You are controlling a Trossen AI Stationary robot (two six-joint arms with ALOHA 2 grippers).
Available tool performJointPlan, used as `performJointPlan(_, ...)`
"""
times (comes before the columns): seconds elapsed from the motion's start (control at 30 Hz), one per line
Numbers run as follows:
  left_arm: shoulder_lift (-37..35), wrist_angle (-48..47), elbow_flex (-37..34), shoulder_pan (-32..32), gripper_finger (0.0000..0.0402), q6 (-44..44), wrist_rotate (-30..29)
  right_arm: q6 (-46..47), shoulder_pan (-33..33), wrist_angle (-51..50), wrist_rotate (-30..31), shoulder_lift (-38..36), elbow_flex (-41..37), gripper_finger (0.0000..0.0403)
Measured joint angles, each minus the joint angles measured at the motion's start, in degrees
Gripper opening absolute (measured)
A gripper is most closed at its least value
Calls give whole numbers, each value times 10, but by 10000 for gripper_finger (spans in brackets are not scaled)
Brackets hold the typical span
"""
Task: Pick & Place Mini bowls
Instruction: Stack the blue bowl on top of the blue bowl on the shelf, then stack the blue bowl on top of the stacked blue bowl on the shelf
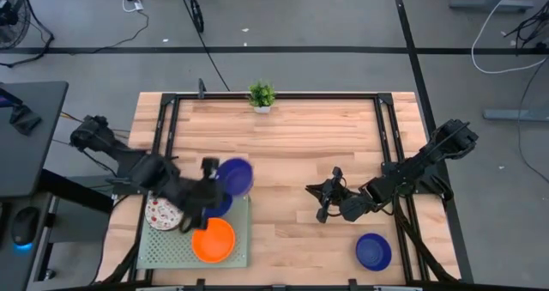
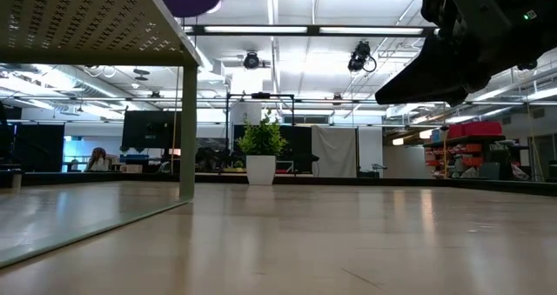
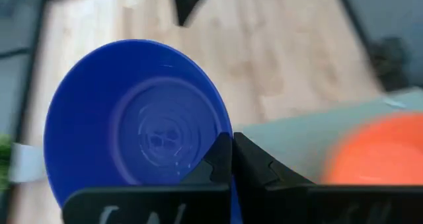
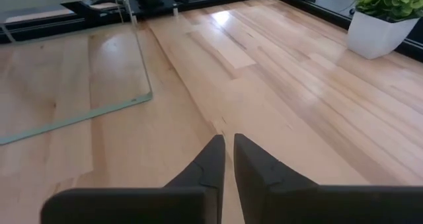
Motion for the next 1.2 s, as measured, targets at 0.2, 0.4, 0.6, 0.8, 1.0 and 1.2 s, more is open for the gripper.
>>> performJointPlan(0.2,1,-44,0,-97,3,-133,-14,0,0,2,0,0,0,36)
performJointPlan(0.4,1,-126,-1,-149,3,-257,-36,0,0,15,0,0,0,36)
performJointPlan(0.6,5,-123,-3,-163,13,-269,-50,-5,0,32,-8,0,0,36)
performJointPlan(0.8,26,-124,-3,-153,18,-279,-47,-17,0,53,-26,0,0,36)
performJointPlan(1.0,45,-124,-3,-152,55,-300,-46,-18,1,54,-32,0,0,36)
performJointPlan(1.2,45,-125,-3,-147,148,-297,-54,-18,2,61,-39,0,0,36)
